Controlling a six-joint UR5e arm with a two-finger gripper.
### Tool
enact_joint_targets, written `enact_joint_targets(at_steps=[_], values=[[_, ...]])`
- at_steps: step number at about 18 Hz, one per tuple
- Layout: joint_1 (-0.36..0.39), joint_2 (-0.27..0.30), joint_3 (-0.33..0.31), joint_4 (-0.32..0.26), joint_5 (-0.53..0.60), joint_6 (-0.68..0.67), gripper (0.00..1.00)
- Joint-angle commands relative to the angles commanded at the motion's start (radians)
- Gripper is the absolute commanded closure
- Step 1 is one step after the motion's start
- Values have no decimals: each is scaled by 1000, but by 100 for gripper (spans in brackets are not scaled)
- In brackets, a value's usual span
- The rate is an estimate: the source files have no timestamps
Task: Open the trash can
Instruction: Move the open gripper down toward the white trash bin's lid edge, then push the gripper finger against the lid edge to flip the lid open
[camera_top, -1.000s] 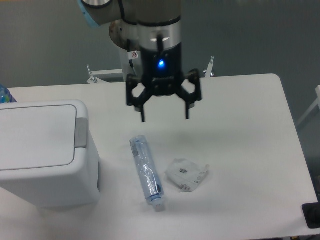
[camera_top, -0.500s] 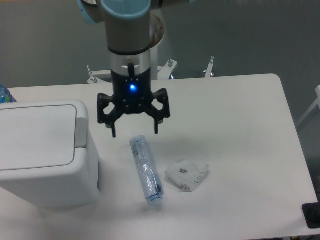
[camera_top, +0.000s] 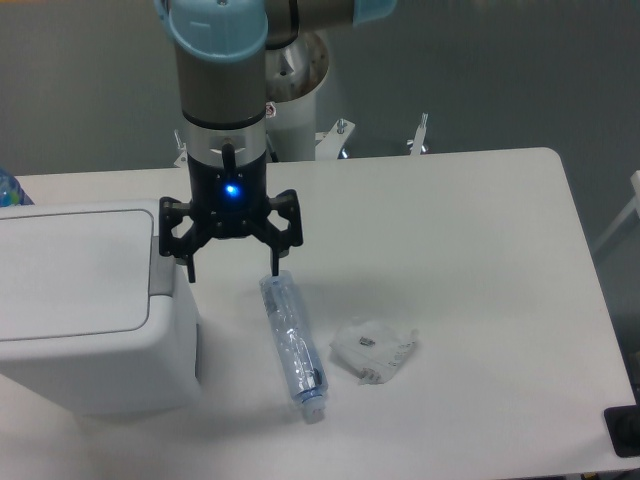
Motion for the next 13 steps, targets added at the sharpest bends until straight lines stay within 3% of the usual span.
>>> enact_joint_targets(at_steps=[13], values=[[-21, 9, -35, 2, 0, -3, 0]])
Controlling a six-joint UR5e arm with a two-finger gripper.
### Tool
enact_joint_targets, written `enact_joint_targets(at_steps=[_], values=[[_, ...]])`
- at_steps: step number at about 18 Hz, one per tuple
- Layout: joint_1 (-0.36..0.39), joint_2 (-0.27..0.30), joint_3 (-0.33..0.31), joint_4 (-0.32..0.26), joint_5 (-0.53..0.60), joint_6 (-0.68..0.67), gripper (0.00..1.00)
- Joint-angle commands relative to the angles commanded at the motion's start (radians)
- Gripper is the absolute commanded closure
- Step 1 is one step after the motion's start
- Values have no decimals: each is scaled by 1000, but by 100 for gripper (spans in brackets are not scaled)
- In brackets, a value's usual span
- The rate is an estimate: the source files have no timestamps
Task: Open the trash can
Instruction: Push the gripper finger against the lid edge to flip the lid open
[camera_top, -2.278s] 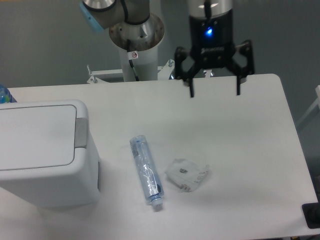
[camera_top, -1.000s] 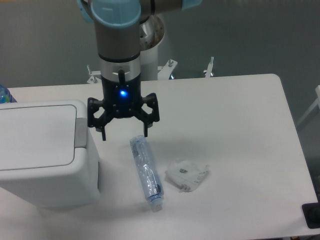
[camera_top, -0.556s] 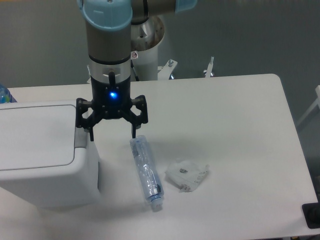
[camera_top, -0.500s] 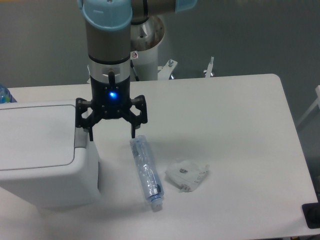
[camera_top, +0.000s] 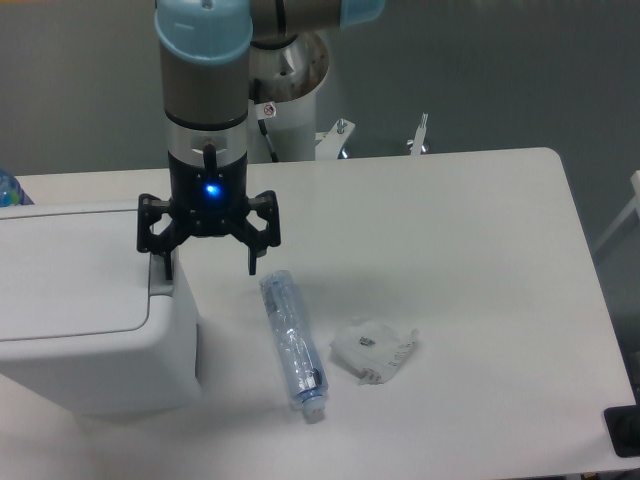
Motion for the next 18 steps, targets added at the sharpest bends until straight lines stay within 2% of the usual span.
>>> enact_joint_targets(at_steps=[10, 14, 18], values=[[0, 0, 11, 2, -5, 2, 0], [9, -11, 102, 15, 15, 14, 0], [89, -8, 169, 20, 52, 40, 0]])
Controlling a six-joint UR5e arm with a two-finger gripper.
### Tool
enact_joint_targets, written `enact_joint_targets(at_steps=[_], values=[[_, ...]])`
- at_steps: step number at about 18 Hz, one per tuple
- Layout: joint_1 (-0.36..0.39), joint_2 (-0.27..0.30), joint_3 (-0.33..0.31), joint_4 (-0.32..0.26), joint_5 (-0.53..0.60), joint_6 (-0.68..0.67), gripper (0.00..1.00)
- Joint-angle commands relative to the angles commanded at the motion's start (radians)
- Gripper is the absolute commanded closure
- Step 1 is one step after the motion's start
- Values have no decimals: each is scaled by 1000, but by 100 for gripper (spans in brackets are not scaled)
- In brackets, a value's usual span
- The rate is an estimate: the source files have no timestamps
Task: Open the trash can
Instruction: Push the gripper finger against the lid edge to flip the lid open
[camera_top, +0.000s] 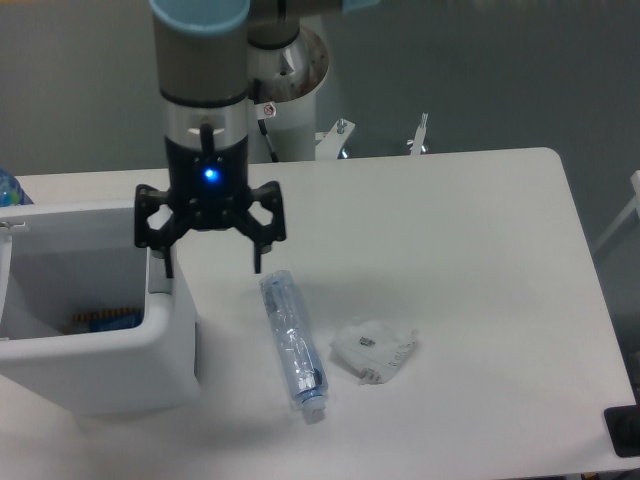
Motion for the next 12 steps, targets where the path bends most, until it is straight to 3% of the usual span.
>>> enact_joint_targets(at_steps=[4, 7, 12], values=[[58, 9, -3, -31, 58, 277, 0], [75, 11, -9, -109, 135, 487, 0], [121, 12, -27, -130, 184, 620, 0]])
